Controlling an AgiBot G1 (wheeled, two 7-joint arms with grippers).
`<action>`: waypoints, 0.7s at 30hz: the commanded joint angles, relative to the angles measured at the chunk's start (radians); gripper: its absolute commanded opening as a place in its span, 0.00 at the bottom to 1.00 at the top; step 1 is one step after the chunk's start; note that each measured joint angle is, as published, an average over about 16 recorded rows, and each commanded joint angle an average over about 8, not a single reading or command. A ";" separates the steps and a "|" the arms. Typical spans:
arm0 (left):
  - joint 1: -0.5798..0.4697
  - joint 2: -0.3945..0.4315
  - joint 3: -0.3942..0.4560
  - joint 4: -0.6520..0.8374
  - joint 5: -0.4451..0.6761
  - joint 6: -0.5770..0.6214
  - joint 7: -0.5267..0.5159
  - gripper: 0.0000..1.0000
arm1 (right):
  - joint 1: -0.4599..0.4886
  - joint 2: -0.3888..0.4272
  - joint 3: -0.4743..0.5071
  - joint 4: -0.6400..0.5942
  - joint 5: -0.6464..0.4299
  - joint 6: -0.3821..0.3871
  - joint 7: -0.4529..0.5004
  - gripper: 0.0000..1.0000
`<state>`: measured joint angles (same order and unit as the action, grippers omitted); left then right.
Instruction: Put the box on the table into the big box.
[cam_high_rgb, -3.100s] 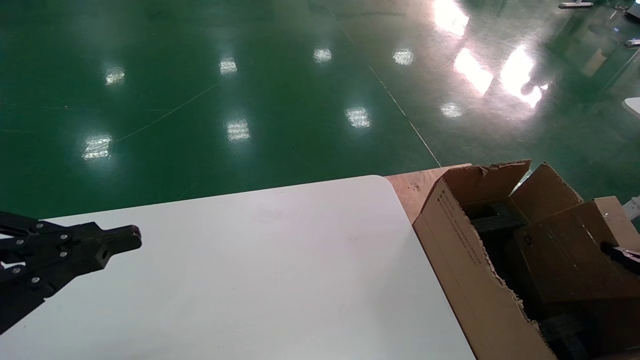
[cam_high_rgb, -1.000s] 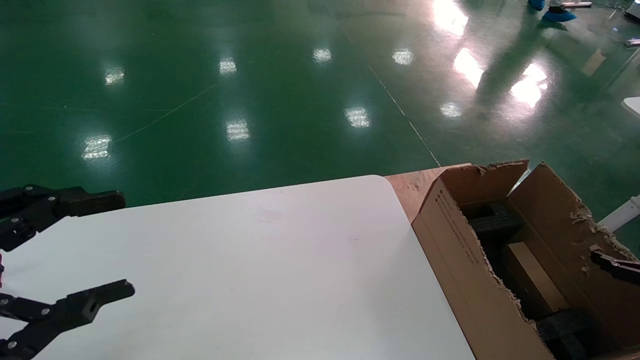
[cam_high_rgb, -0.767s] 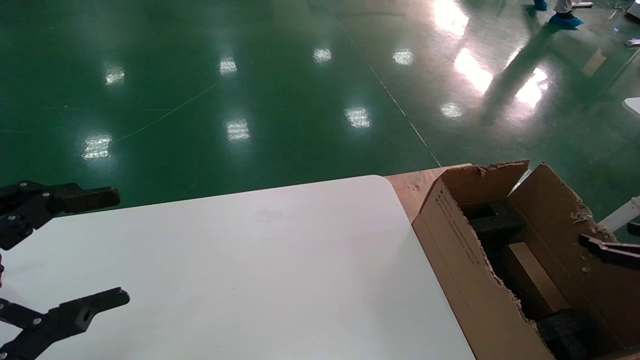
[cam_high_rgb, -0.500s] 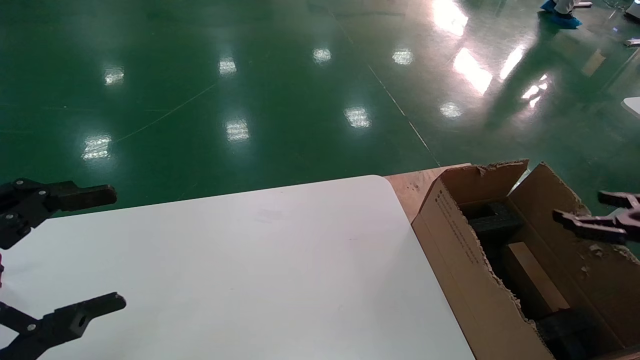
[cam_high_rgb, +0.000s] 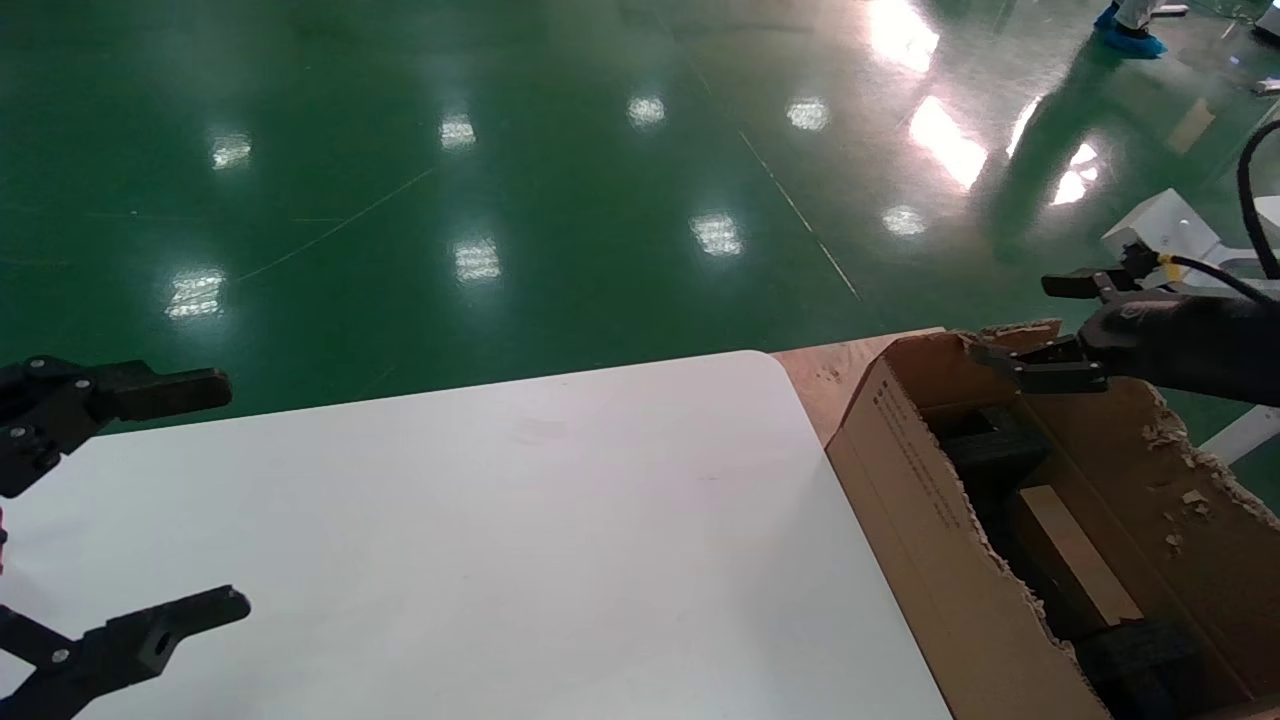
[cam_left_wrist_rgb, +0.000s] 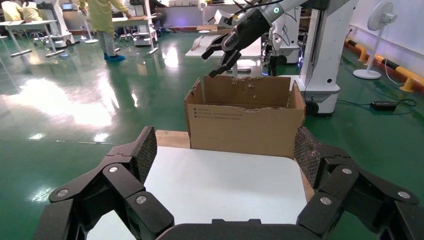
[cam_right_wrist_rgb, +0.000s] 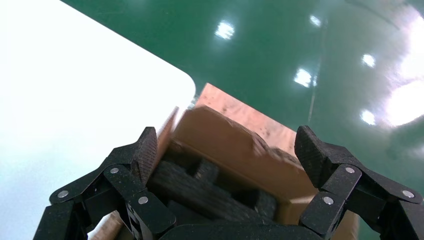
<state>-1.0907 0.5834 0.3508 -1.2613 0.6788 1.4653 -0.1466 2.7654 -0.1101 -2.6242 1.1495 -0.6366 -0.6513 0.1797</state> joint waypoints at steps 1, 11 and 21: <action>0.000 0.000 0.000 0.000 0.000 0.000 0.000 1.00 | -0.005 -0.013 -0.001 0.010 0.005 0.008 -0.001 1.00; 0.000 0.000 0.000 0.000 0.000 0.000 0.000 1.00 | 0.004 0.016 0.002 -0.014 -0.006 -0.008 0.001 1.00; 0.000 0.000 0.000 0.000 0.000 0.000 0.000 1.00 | -0.139 -0.023 0.201 -0.005 -0.016 -0.082 0.002 1.00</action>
<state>-1.0907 0.5836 0.3510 -1.2612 0.6787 1.4653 -0.1465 2.6178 -0.1352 -2.4101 1.1446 -0.6533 -0.7379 0.1820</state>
